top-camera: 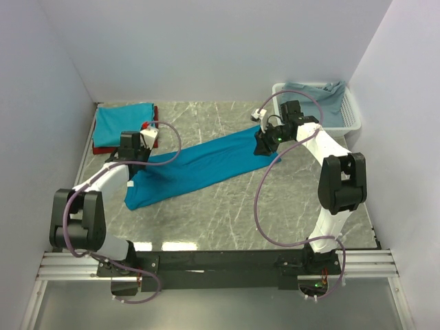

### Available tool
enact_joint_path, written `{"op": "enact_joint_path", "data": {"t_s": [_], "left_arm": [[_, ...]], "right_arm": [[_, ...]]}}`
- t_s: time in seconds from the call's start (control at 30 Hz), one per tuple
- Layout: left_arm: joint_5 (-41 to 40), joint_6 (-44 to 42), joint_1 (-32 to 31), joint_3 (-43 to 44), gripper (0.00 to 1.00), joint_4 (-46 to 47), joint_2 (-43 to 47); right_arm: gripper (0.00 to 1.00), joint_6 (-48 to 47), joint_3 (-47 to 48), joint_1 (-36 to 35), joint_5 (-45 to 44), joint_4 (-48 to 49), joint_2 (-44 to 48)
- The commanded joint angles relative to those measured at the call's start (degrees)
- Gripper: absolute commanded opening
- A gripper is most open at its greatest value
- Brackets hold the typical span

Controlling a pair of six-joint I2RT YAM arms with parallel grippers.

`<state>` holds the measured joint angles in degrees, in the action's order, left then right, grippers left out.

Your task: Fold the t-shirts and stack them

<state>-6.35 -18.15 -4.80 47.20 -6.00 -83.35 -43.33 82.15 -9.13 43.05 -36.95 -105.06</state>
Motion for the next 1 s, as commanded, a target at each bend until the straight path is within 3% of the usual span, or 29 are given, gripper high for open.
{"op": "enact_joint_path", "data": {"t_s": [0.0,0.3,0.43,0.63,0.67,0.7,0.8,0.83,0.9,0.97], "left_arm": [[-0.9,0.4,0.8,1.6,0.01,1.8,-2.5],[-0.7,1.5,1.4,0.0,0.01,2.5,-5.1],[-0.9,1.5,1.5,0.3,0.07,2.7,-5.1],[-3.5,6.6,1.8,1.3,0.59,1.9,-4.7],[-4.0,7.6,1.8,1.8,0.78,1.3,-2.1],[-4.4,8.4,1.9,2.1,0.85,1.1,-0.3],[-4.1,11.6,2.1,2.5,0.99,0.2,9.5],[-4.2,12.9,2.1,2.0,0.99,0.2,12.2],[-4.7,19.2,2.3,0.7,0.99,-0.4,19.4],[-2.9,25.8,2.7,-0.5,0.99,-2.2,23.6]], "right_arm": [[0.45,-0.3,2.2,0.2,1.4,-0.5,-0.1],[0.45,-0.6,2.2,0.1,1.3,-0.6,0.4],[0.45,-0.6,2.3,0.2,1.5,-0.7,0.4],[0.45,-1.8,1.9,-0.1,1.6,-1.2,0.9],[0.45,-2.1,1.5,-0.3,1.6,-0.9,1.4],[0.45,-3.2,1.0,-0.4,1.6,-0.7,2.0],[0.45,-7.7,-1.7,-1.4,1.6,0.4,4.3],[0.46,-10.2,-3.8,-1.9,2.3,0.2,5.3],[0.6,-18.6,-7.9,-2.4,2.9,1.6,9.5],[0.86,-23.7,-17.7,-2.7,2.9,8.9,16.0]]}}
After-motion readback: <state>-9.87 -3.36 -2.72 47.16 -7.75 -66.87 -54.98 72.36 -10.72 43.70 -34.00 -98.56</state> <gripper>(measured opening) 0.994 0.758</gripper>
